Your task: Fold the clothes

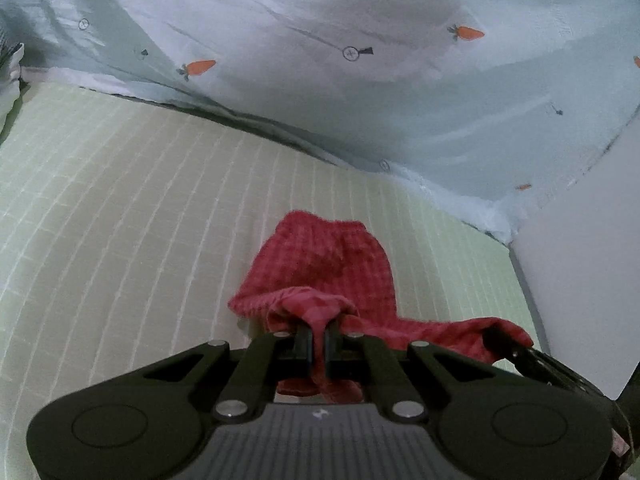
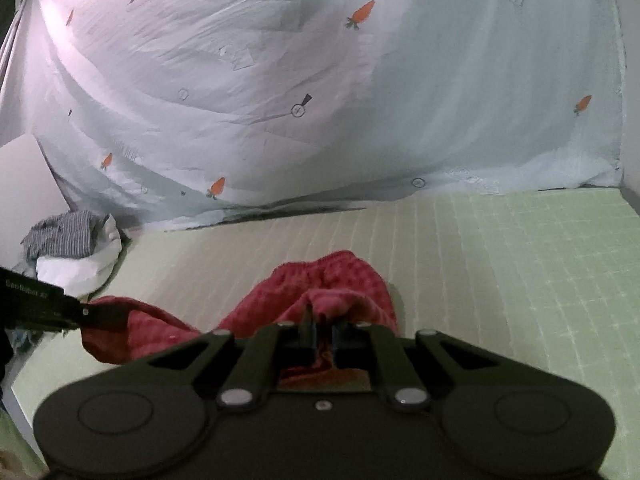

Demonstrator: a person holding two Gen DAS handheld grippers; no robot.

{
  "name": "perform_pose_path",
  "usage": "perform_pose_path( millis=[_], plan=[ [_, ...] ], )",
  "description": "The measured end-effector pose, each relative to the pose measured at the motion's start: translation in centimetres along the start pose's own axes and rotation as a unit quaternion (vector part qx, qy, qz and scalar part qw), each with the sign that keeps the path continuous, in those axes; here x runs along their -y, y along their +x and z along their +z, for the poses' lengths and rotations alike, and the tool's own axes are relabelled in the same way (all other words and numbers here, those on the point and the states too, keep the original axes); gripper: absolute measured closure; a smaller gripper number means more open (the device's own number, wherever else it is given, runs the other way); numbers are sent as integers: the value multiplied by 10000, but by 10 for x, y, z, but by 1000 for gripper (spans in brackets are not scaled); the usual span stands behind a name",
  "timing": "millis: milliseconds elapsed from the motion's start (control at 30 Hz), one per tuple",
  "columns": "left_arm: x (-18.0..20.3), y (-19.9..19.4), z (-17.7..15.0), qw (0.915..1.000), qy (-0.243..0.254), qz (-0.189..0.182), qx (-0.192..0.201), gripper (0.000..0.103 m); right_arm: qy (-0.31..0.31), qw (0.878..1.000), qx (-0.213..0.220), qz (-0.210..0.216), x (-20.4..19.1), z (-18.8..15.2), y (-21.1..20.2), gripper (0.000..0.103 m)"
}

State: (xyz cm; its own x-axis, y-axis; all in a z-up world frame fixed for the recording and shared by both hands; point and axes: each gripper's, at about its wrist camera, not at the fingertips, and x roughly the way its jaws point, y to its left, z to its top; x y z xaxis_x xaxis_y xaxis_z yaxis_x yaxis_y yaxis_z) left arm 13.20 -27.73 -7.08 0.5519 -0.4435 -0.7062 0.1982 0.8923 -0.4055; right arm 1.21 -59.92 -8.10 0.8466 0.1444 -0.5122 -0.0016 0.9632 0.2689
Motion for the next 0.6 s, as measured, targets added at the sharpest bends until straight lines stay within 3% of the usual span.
perform_pose_path(
  millis=[600],
  plan=[
    [-27, 128, 75, 9924, -992, 666, -282, 97, 348, 9952, -871, 274, 59, 52, 160, 95]
  ],
)
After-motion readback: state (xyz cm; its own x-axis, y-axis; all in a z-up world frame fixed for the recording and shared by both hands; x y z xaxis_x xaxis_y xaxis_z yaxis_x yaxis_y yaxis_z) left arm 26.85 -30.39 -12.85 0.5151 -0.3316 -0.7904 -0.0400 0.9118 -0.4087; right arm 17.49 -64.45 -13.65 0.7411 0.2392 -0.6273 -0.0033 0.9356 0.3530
